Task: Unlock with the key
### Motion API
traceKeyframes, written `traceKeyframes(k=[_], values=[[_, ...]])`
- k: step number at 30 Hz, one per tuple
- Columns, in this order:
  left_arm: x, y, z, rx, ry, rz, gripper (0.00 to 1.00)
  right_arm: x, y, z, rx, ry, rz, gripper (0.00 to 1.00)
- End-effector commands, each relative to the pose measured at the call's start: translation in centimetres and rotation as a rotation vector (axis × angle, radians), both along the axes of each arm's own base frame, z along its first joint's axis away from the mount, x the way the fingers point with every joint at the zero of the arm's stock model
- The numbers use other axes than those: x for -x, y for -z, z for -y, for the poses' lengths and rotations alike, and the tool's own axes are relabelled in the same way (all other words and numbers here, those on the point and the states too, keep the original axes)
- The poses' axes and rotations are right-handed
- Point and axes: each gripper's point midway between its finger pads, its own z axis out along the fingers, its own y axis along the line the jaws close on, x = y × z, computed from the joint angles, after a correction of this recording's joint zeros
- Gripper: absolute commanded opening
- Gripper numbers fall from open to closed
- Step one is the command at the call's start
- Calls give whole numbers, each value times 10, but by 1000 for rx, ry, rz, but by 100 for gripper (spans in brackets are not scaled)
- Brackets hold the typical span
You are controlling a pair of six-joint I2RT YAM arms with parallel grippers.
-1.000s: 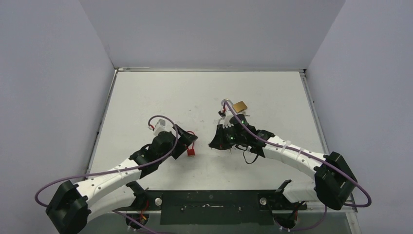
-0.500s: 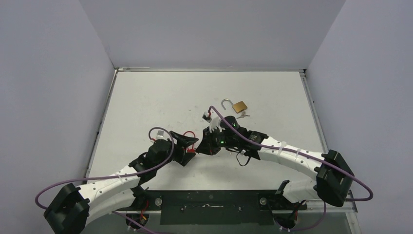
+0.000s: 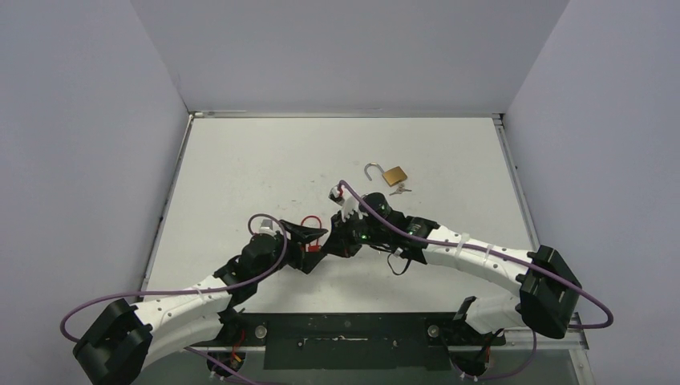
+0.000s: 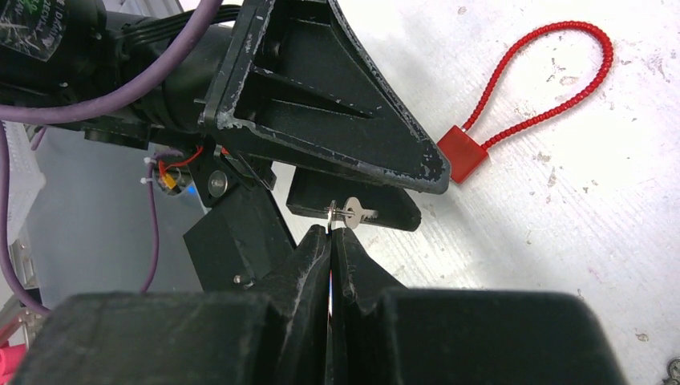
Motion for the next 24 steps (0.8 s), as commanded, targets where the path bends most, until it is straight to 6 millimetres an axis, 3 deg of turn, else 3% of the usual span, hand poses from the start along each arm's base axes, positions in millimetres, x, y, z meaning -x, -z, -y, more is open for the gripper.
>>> traceKeyframes(k=[1, 9, 24], values=[[2, -29, 11, 87, 41, 50, 68, -6, -24, -11, -54, -32, 99, 0], [-1, -31, 7, 92, 14, 58, 44, -1, -22, -8, -48, -62, 107, 0], [-5, -31, 7, 46, 12, 81, 11, 2, -22, -2, -47, -59, 107, 0]])
